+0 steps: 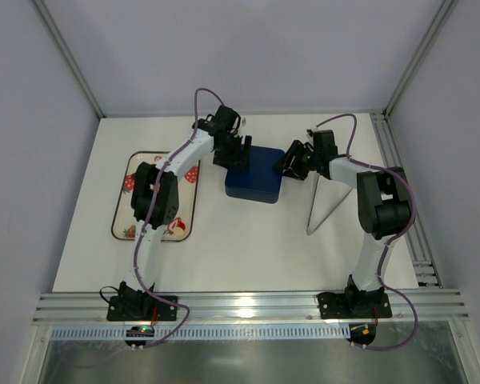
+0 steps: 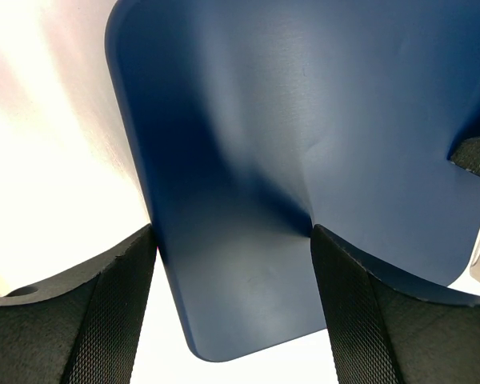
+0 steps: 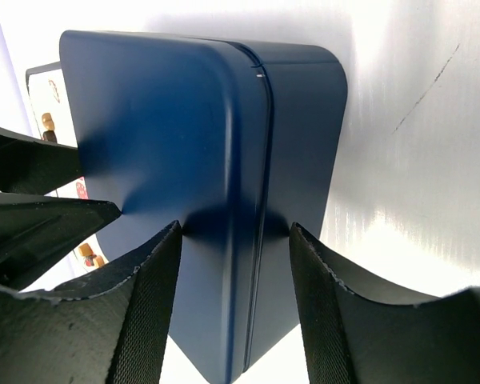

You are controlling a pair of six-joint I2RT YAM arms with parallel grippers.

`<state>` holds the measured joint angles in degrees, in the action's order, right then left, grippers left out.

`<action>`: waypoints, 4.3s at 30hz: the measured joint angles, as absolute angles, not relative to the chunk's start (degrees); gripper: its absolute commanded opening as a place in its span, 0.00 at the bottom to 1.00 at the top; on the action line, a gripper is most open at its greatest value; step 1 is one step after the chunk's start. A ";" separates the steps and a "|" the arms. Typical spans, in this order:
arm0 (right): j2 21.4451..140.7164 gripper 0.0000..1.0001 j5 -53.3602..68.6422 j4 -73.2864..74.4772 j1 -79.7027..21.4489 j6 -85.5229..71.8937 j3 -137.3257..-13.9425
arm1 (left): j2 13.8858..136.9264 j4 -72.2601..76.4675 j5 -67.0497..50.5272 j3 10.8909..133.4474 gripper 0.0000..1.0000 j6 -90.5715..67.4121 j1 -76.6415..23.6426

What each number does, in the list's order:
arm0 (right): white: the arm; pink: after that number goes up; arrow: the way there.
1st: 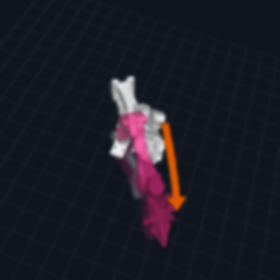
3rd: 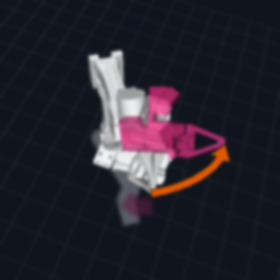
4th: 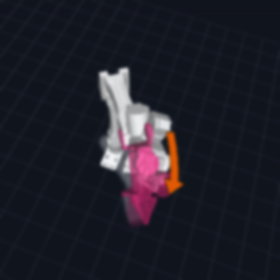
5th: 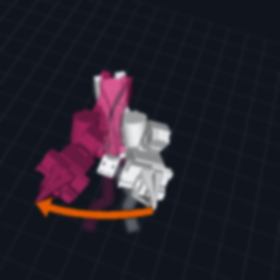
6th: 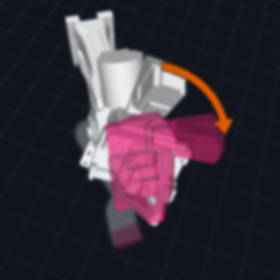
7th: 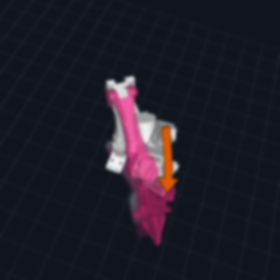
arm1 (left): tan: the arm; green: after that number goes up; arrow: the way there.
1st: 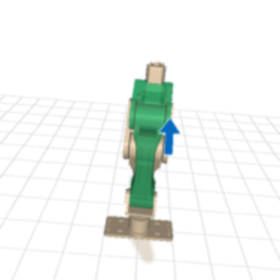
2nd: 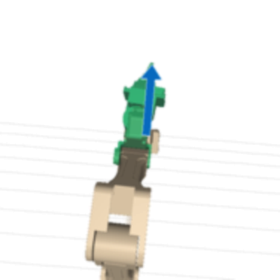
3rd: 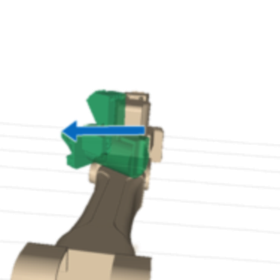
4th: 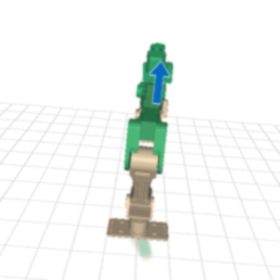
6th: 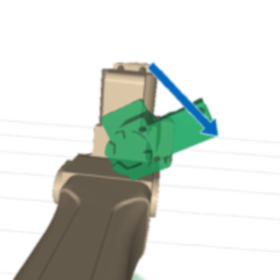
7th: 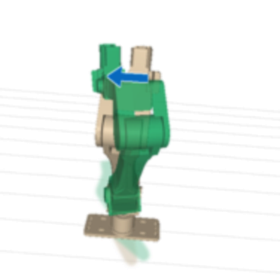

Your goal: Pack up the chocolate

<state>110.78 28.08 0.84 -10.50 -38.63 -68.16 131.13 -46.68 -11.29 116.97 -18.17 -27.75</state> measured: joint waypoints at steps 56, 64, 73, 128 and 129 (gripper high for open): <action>103.31 0.52 19.68 -11.03 -14.85 -40.47 -55.48 | 129.69 -45.39 -10.48 113.27 0.63 -20.27 -27.20; 105.65 0.60 22.81 -3.92 -14.02 -40.38 -60.07 | 129.47 -44.93 -12.32 112.12 0.65 -18.57 -26.92; 113.51 0.63 26.24 0.71 -9.56 -40.58 -70.87 | 130.04 -46.61 -17.82 112.05 0.66 -17.21 -26.92; 125.95 0.36 2.92 34.87 -20.29 -20.12 -106.39 | 124.68 -44.71 -37.19 94.98 0.64 -24.67 -27.35; 126.37 0.36 2.20 35.75 -20.62 -19.75 -107.28 | 124.16 -43.29 -37.67 93.60 0.65 -25.58 -27.16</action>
